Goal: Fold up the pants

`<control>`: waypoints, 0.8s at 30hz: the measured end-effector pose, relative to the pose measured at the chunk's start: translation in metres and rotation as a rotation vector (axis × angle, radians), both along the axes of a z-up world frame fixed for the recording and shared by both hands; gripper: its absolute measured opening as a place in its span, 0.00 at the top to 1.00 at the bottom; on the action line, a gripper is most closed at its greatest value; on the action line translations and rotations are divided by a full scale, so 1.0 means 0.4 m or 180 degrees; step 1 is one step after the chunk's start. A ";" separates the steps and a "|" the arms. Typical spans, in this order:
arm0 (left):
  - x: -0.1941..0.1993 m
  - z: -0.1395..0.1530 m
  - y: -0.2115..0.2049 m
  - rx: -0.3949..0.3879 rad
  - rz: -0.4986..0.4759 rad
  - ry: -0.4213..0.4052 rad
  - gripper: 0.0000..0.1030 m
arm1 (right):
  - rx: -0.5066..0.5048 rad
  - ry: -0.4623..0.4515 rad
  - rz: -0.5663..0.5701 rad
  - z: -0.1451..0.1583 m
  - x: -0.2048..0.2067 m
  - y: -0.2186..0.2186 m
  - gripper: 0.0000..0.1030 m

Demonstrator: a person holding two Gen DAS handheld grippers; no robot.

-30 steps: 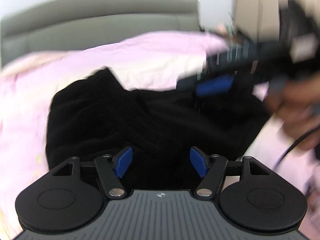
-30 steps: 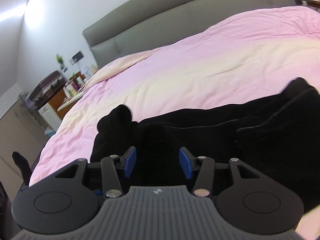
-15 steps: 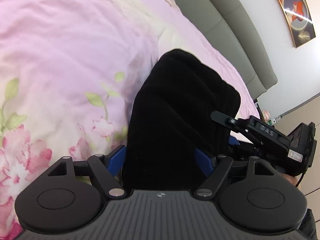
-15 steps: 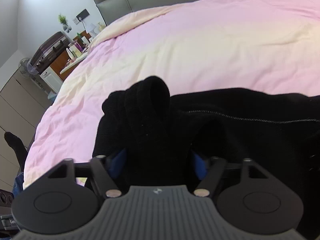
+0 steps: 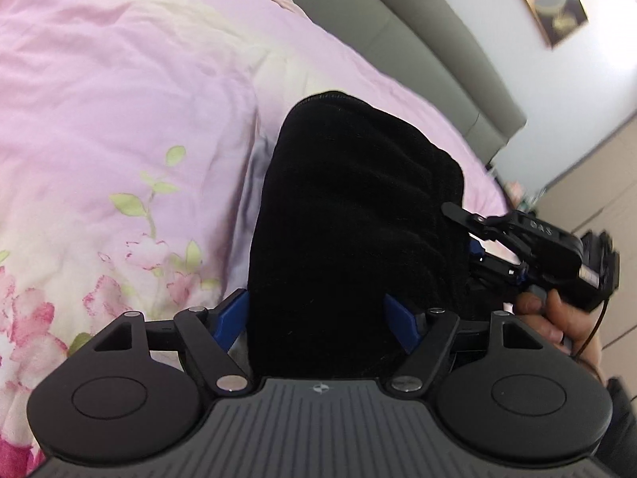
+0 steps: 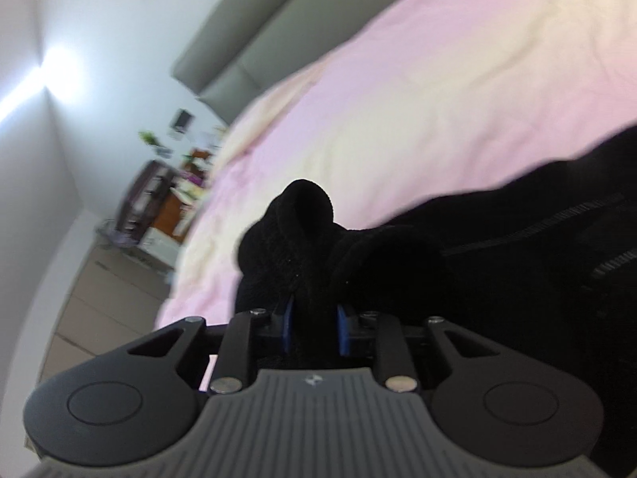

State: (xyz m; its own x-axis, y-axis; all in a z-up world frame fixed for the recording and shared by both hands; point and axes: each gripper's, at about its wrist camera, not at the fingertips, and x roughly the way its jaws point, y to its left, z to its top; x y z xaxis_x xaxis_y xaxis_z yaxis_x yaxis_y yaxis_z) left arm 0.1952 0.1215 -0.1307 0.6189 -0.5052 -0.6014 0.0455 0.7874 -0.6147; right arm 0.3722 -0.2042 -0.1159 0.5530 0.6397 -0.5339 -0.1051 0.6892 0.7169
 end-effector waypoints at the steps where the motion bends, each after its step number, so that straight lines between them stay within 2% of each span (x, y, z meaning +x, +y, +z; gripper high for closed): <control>1: 0.007 -0.012 -0.021 0.0151 -0.0053 0.0056 0.17 | -0.0156 0.0059 -0.0036 -0.024 -0.001 0.001 0.75; 3: 0.009 -0.034 -0.047 0.0309 -0.0102 0.0141 0.17 | -0.0524 0.0029 -0.0041 -0.055 -0.012 0.011 0.62; 6: 0.010 -0.038 -0.065 0.0471 -0.0121 0.0120 0.17 | -0.0821 -0.0174 0.0002 -0.021 -0.043 0.019 0.51; 9: 0.016 -0.031 -0.066 0.0557 -0.0140 0.0119 0.17 | -0.1218 -0.0464 0.0062 0.028 -0.104 0.039 0.51; 11: 0.018 -0.027 -0.068 0.0591 -0.0143 0.0122 0.17 | -0.1442 -0.0633 0.0214 0.035 -0.154 0.055 0.52; 13: 0.021 -0.032 -0.075 0.0663 -0.0145 0.0103 0.17 | -0.1702 -0.0554 0.0473 0.001 -0.187 0.077 0.63; 14: 0.025 -0.033 -0.086 0.0752 -0.0170 0.0104 0.17 | -0.1824 -0.0527 0.0528 -0.024 -0.206 0.082 0.62; 16: 0.023 -0.032 -0.107 0.0930 -0.0234 0.0057 0.17 | -0.1829 -0.0490 0.0527 -0.049 -0.223 0.070 0.63; 20: 0.007 -0.006 -0.119 0.1163 -0.0230 -0.0038 0.17 | -0.1529 -0.0457 0.0415 0.003 -0.230 0.008 0.62; 24: 0.006 0.029 -0.125 0.1409 -0.0180 -0.0085 0.19 | -0.1645 -0.0611 0.0305 0.061 -0.266 -0.063 0.62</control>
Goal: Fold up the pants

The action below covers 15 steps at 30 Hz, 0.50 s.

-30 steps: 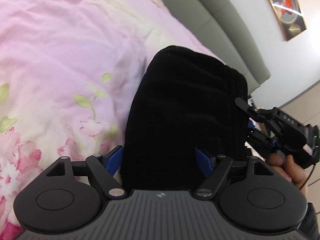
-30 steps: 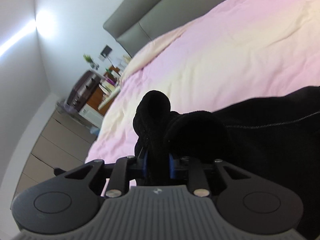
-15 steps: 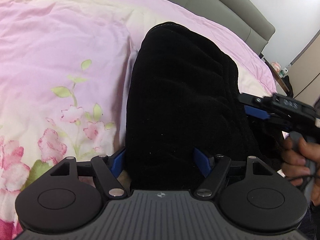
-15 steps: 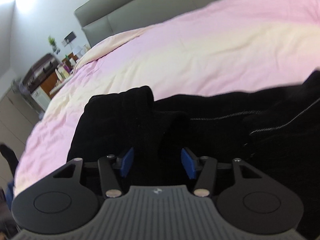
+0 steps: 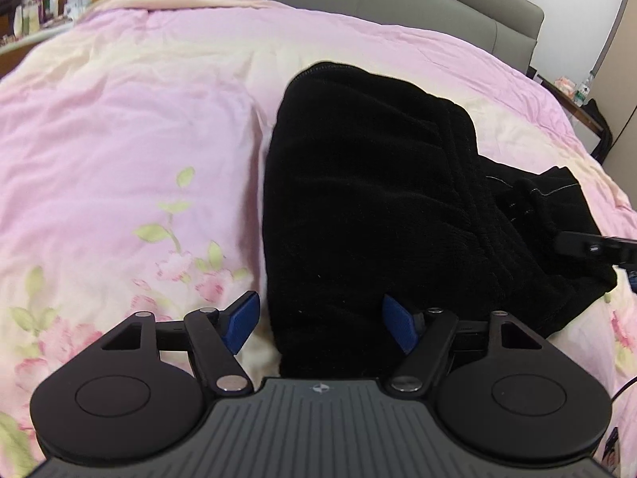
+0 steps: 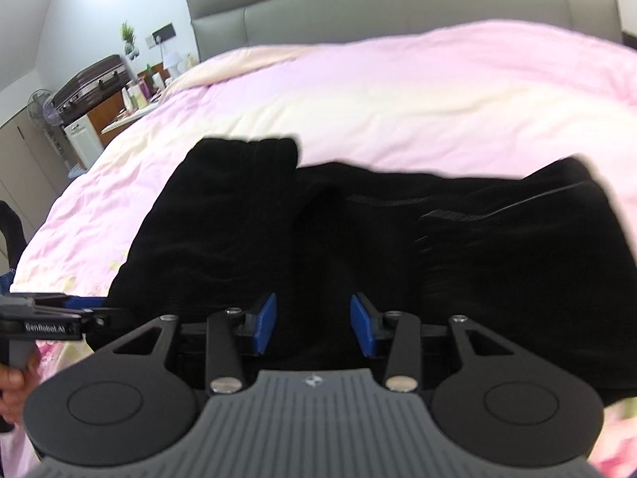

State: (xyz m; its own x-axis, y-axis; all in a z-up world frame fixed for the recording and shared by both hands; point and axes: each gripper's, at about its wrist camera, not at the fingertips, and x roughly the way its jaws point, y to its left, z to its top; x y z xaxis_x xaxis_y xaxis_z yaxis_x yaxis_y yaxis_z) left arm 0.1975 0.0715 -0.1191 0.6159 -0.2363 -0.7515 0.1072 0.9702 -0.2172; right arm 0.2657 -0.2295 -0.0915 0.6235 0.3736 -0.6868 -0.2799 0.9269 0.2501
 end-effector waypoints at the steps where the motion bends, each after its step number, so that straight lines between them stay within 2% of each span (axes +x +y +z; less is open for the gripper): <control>1: -0.003 0.010 -0.002 0.0047 0.0020 -0.0022 0.20 | -0.0033 -0.0041 -0.0036 0.015 -0.019 -0.028 0.62; 5: -0.016 0.054 -0.022 0.0185 0.0086 -0.0118 0.21 | -0.0096 -0.0102 -0.0190 0.040 -0.060 -0.124 0.62; 11: 0.000 0.115 -0.109 0.0451 -0.0049 -0.0176 0.21 | -0.0184 -0.0145 -0.0220 0.051 -0.073 -0.212 0.58; 15: 0.031 0.146 -0.197 0.0385 -0.0201 -0.0217 0.17 | -0.0315 -0.0167 -0.0286 0.047 -0.055 -0.273 0.57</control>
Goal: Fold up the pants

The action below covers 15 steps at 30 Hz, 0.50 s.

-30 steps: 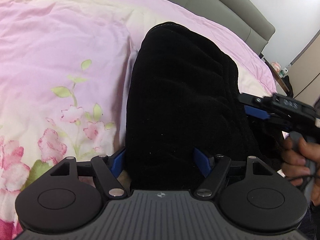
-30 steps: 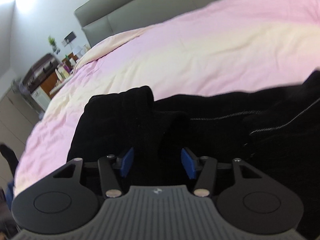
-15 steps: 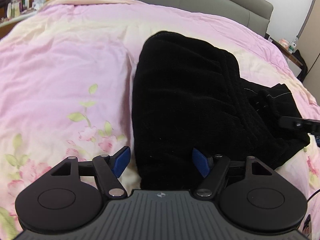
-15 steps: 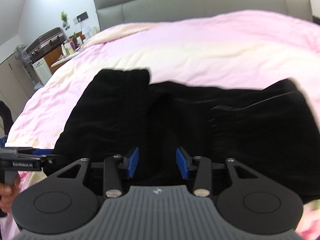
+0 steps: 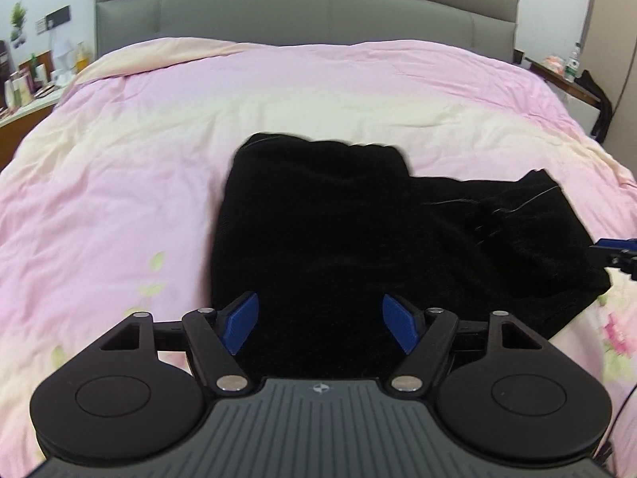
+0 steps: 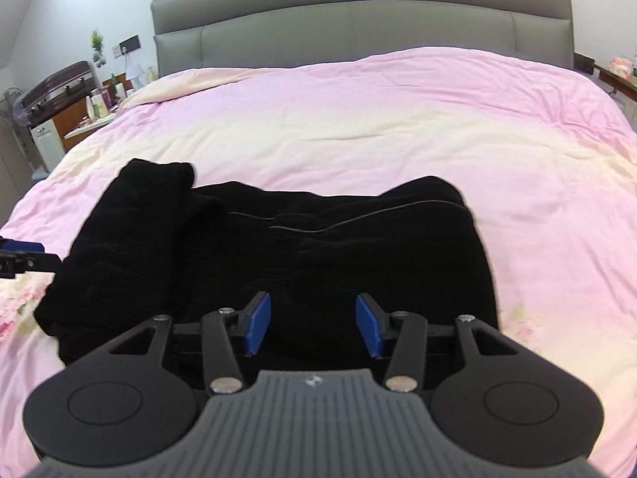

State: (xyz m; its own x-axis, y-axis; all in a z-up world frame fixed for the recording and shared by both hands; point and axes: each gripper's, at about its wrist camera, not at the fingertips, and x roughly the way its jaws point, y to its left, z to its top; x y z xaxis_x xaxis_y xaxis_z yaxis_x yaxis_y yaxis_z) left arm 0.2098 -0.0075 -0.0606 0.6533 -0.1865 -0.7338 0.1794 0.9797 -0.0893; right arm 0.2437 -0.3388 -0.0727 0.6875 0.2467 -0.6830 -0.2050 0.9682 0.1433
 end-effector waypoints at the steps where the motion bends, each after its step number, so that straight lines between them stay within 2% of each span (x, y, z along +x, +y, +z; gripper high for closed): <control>1: 0.010 0.002 -0.024 -0.0041 -0.0048 0.0014 0.16 | 0.0016 -0.0004 -0.0051 -0.002 0.006 -0.024 0.57; 7: 0.088 -0.025 -0.200 -0.0107 -0.0365 0.0155 0.16 | 0.0171 0.0094 -0.0197 -0.032 0.018 -0.127 0.57; 10: 0.128 -0.051 -0.289 -0.0145 -0.0499 0.0175 0.13 | 0.0345 0.0080 -0.0001 -0.031 0.006 -0.152 0.57; 12: 0.167 -0.076 -0.333 -0.0208 -0.0564 0.0286 0.13 | 0.0308 -0.0014 0.0150 -0.024 -0.004 -0.145 0.57; 15: 0.230 -0.116 -0.360 -0.0552 -0.0438 0.0596 0.13 | 0.0089 -0.0182 0.0459 -0.021 -0.031 -0.100 0.56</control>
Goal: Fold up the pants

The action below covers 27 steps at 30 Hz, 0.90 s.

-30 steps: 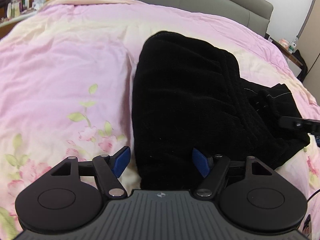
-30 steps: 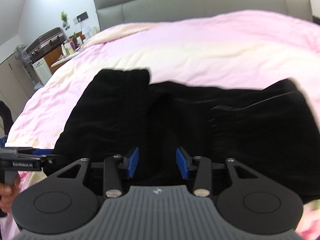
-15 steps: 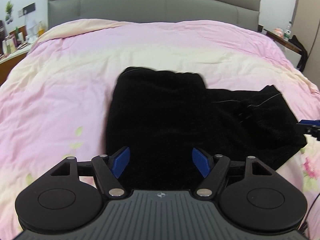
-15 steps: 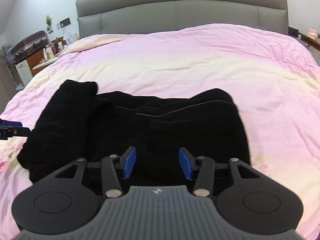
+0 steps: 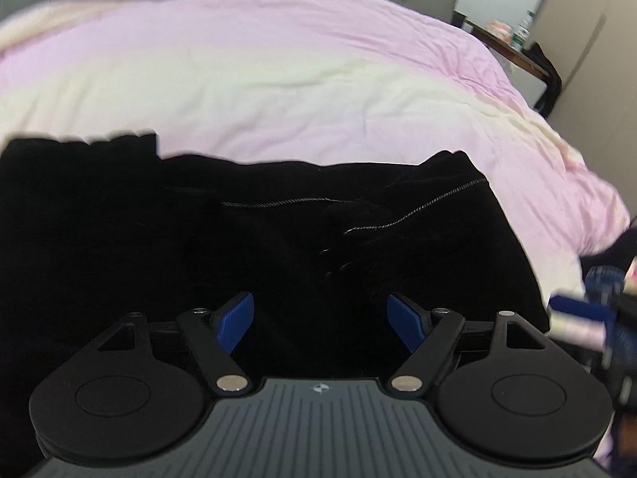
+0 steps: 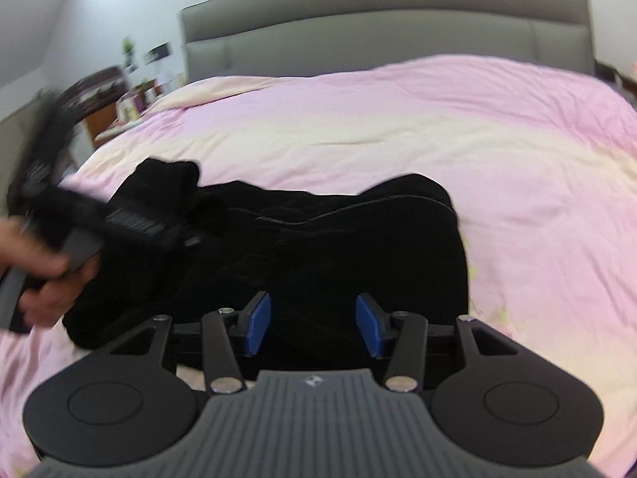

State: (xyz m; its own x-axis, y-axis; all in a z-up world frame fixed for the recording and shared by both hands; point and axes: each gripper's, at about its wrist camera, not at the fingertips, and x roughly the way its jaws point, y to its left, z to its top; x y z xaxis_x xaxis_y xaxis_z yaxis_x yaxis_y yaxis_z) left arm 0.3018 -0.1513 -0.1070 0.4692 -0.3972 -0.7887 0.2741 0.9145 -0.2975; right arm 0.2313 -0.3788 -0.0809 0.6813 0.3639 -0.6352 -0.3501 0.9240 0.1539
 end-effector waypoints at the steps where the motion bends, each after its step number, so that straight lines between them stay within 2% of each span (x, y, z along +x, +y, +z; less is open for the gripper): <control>1: 0.017 -0.012 -0.002 -0.0137 0.0072 0.0128 0.13 | -0.0089 -0.0053 0.0091 -0.004 -0.007 0.016 0.56; 4: 0.052 -0.047 -0.005 -0.0499 0.0170 0.0434 0.13 | -0.0335 -0.0137 0.0303 -0.030 -0.019 0.059 0.56; 8: 0.083 -0.083 -0.009 -0.0645 0.0254 0.0599 0.13 | -0.0618 -0.0258 0.0442 -0.061 -0.022 0.103 0.56; 12: 0.087 -0.092 0.000 -0.0831 0.0357 0.0666 0.13 | -0.1169 -0.0541 0.0493 -0.082 -0.024 0.157 0.56; 13: 0.084 -0.089 0.003 -0.0891 0.0354 0.0665 0.15 | -0.1245 -0.0576 0.0556 -0.089 -0.024 0.170 0.56; 14: 0.082 -0.087 0.004 -0.0960 0.0333 0.0663 0.24 | -0.1307 -0.0602 0.0602 -0.097 -0.024 0.182 0.56; 15: 0.080 -0.087 0.003 -0.1032 0.0297 0.0676 0.27 | -0.1383 -0.0609 0.0652 -0.106 -0.023 0.194 0.56; 18: 0.071 -0.080 -0.005 -0.0919 0.0258 0.0644 0.29 | -0.1813 -0.0697 0.0803 -0.157 -0.020 0.236 0.56; 19: 0.069 -0.079 -0.006 -0.0903 0.0238 0.0663 0.30 | -0.1941 -0.0755 0.0843 -0.173 -0.021 0.249 0.52; 25: 0.080 -0.083 -0.005 -0.1048 0.0335 0.0826 0.26 | -0.2624 -0.1227 0.1086 -0.230 -0.053 0.317 0.52; 27: 0.090 -0.087 -0.009 -0.1067 0.0394 0.0890 0.27 | -0.2709 -0.1306 0.1088 -0.232 -0.058 0.328 0.55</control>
